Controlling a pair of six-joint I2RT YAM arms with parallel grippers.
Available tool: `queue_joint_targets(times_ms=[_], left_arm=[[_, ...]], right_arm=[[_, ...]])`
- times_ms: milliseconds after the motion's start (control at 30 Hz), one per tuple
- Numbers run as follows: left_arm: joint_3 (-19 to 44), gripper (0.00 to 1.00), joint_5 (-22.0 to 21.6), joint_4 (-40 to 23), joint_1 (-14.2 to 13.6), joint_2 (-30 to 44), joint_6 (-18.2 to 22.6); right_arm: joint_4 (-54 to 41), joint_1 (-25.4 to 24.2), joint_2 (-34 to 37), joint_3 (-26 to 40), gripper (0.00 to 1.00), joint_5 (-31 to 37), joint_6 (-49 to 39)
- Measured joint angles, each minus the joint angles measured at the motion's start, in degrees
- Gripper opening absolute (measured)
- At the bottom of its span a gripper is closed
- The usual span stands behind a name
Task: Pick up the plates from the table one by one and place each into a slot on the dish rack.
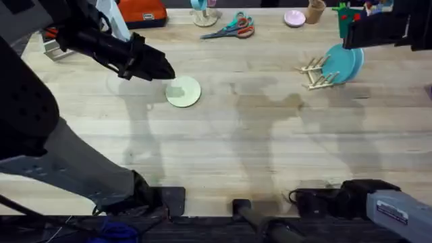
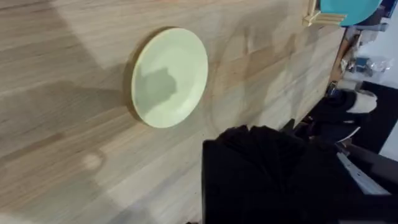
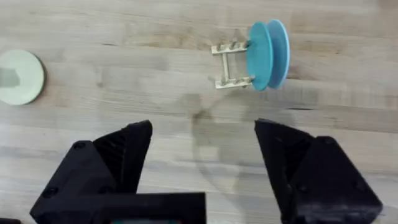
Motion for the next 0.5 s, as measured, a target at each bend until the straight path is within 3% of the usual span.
queue_joint_targets(times_ms=[500], left_arm=[[-9.26,0.041,-0.28,9.91,2.83,0.91,-0.84]], right_arm=[[0.0,0.0,0.0,0.0,0.995,0.0,0.0]])
